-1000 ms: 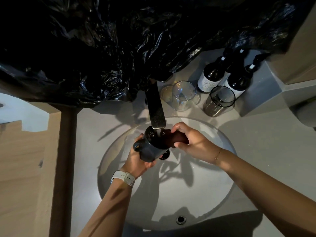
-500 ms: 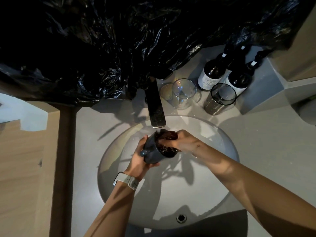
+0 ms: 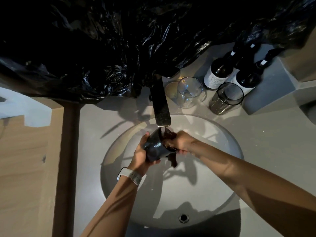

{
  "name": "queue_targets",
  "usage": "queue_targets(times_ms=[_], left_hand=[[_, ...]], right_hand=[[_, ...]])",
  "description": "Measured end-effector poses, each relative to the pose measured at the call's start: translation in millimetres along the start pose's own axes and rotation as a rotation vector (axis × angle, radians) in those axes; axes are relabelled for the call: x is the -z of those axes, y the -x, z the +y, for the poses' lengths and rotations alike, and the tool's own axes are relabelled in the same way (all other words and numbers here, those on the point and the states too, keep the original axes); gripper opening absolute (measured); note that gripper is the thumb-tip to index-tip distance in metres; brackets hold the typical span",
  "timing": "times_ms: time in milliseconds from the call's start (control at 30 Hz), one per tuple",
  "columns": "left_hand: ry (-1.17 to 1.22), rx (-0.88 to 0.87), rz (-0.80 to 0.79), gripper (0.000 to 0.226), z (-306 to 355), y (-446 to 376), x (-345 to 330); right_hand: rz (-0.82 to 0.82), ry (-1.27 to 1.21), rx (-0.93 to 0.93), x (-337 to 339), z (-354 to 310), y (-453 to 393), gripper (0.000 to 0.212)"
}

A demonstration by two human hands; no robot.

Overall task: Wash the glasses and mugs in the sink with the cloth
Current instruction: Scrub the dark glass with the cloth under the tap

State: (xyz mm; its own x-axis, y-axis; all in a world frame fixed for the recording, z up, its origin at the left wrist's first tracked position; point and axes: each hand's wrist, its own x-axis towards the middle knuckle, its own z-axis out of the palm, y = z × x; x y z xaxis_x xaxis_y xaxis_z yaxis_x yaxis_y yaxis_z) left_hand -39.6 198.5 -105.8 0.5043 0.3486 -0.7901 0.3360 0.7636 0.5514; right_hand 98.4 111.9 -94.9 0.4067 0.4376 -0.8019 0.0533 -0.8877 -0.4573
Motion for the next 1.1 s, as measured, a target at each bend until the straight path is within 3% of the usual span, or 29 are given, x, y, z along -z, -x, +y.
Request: queue_targets(times_ms=[100, 167, 267, 400, 500, 600, 667, 767, 833, 867, 967, 1100], left_hand=[[-0.029, -0.027, 0.052, 0.038, -5, -3, -2], [-0.038, 0.007, 0.040, 0.035, -5, -3, -4], [-0.069, 0.085, 0.003, 0.037, -1, -1, -7], [-0.136, 0.305, -0.042, 0.048, 6, -5, 1], [-0.204, 0.366, -0.109, 0.055, 9, -9, 6], [-0.188, 0.271, -0.096, 0.056, 12, -10, 3], [-0.145, 0.167, -0.077, 0.048, 12, -10, 0], [-0.093, 0.000, -0.058, 0.038, 6, -12, 2], [-0.065, -0.017, -0.087, 0.043, 1, -14, 2], [-0.044, 0.006, -0.099, 0.046, 0, -14, 2], [-0.011, 0.122, -0.163, 0.055, 6, -11, 2], [-0.097, 0.280, -0.147, 0.052, 11, -14, 8]], right_hand=[[-0.241, -0.560, -0.232, -16, 15, 11, 0.017], [-0.215, -0.664, -0.222, -19, 22, 10, 0.010], [-0.031, -0.407, -0.002, -16, 25, 0, 0.021], [0.181, 0.136, 0.488, 0, 18, -9, 0.034], [0.182, 0.484, 0.619, 11, 13, -11, 0.032], [0.230, 0.200, 0.474, 4, 15, -13, 0.026], [0.189, -0.045, 0.212, -6, 17, -13, 0.030], [-0.198, -0.502, -0.187, -17, 24, -4, 0.021], [-0.333, -0.665, -0.228, -15, 24, 1, 0.018], [-0.313, -0.613, -0.205, -12, 23, 1, 0.018], [-0.048, -0.162, -0.032, -4, 11, -2, 0.023], [0.174, 0.279, 0.378, 4, -1, -2, 0.019]])
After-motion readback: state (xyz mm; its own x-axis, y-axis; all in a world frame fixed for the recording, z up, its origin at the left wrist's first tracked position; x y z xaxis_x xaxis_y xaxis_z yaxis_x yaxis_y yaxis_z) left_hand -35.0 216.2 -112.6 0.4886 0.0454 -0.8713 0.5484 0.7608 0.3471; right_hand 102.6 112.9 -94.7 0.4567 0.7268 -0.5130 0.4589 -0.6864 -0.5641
